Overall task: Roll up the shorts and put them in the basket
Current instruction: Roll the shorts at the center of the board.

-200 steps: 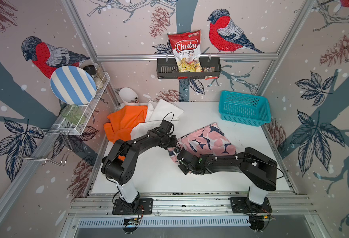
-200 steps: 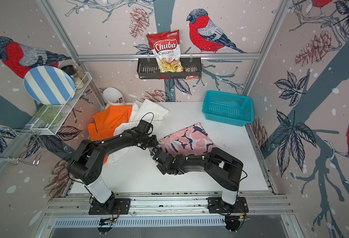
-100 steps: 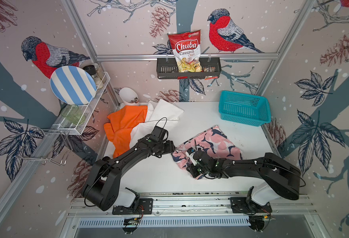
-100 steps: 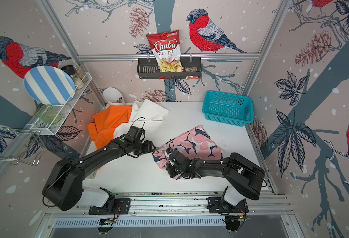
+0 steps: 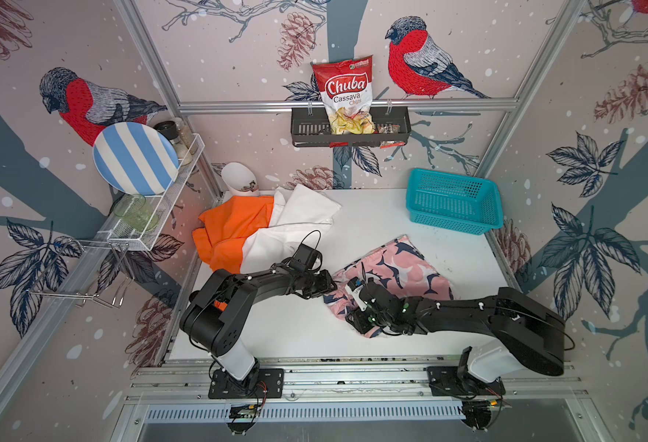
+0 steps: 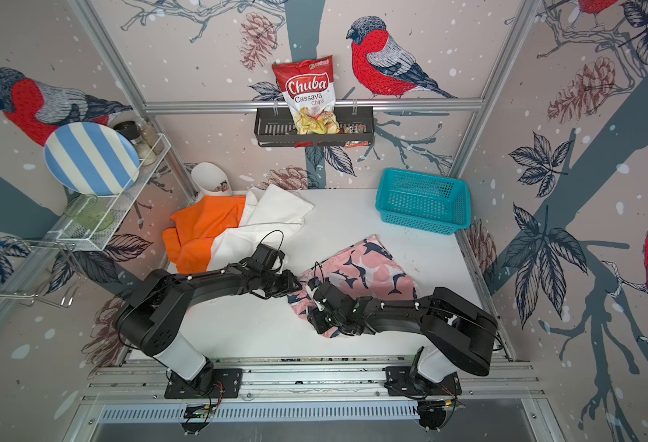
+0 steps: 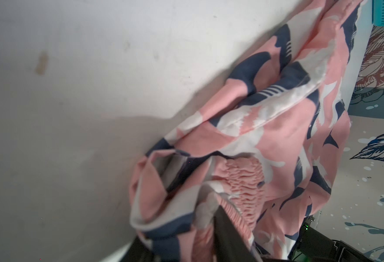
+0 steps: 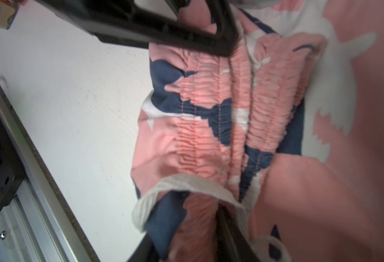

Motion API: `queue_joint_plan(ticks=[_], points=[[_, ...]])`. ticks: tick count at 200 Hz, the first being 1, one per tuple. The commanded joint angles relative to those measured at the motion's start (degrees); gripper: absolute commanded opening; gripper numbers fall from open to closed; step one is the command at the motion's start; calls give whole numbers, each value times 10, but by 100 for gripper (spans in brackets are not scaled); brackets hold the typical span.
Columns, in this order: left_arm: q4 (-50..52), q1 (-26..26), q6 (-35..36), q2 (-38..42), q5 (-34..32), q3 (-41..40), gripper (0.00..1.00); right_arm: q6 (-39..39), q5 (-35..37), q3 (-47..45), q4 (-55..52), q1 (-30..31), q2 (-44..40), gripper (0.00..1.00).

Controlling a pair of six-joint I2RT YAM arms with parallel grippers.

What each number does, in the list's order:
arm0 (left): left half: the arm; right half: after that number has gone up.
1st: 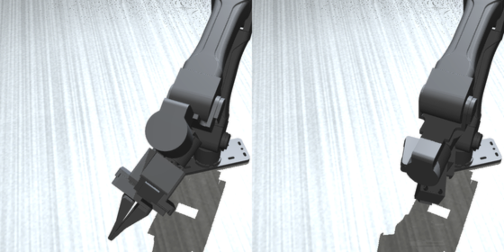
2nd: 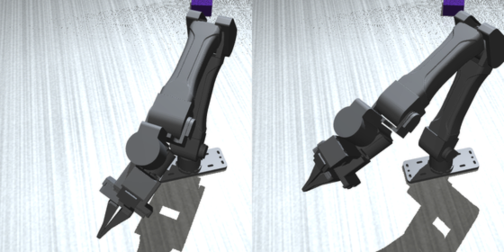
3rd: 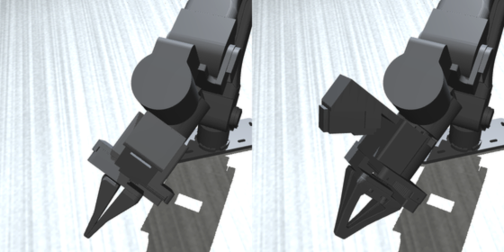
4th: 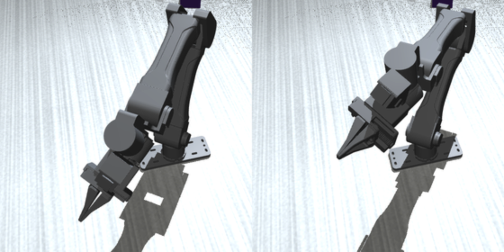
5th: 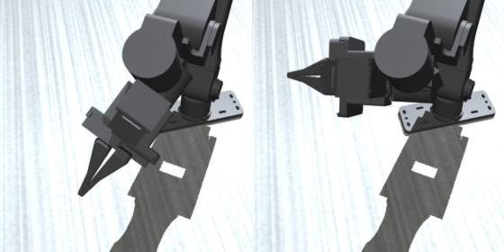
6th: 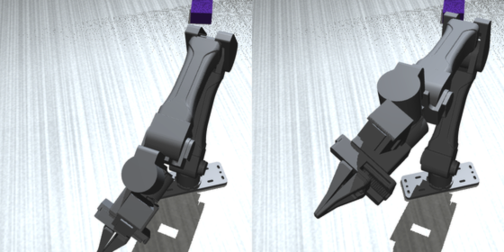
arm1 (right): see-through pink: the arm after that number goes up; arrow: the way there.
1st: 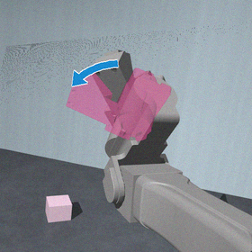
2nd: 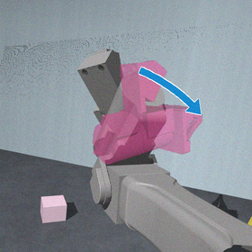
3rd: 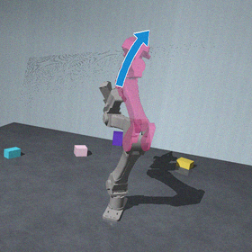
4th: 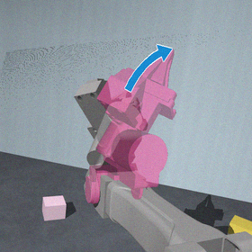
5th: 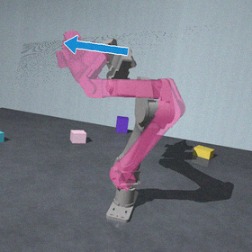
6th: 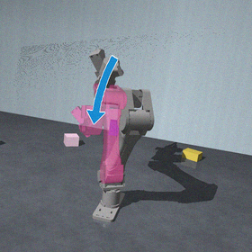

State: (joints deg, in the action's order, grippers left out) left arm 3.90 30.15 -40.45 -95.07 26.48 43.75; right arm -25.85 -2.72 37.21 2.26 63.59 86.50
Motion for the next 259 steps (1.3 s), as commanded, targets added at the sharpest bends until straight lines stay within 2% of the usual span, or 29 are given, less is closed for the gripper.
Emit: queue_joint_plan(ticks=[1,27,50,70,96,138,143,152,160,168,178,214,227,259], points=[[-16,3,-2,-4,-2,-1,7,-7,107,44,-100,23,-9,68],[-9,3,-6,12,-12,-2,0,-38,250,119,-237,76,-9,86],[-2,3,-9,25,-16,-3,0,-83,348,195,-356,130,38,100],[1,3,-15,34,-15,-7,0,-111,381,250,-406,168,99,100],[6,3,-19,46,-10,-8,0,-119,413,308,-436,189,190,100],[18,3,-17,59,-7,-9,0,-73,488,387,-469,200,329,100],[19,2,-17,60,-7,-9,0,-67,493,389,-467,200,340,98],[20,1,-18,64,-10,-12,0,-60,499,388,-462,199,353,89],[20,-2,-20,69,-13,-15,0,-56,504,388,-459,199,358,76],[20,-7,-24,78,-19,-23,0,-51,507,389,-454,200,359,58],[20,-17,-31,98,-30,-36,0,-42,512,389,-444,203,354,42],[47,-41,-63,201,-96,-102,0,14,506,395,-393,205,338,9],[53,-42,-84,244,-111,-131,0,22,494,393,-386,205,334,0],[68,-40,-123,329,-134,-178,2,8,412,346,-348,214,287,0]])
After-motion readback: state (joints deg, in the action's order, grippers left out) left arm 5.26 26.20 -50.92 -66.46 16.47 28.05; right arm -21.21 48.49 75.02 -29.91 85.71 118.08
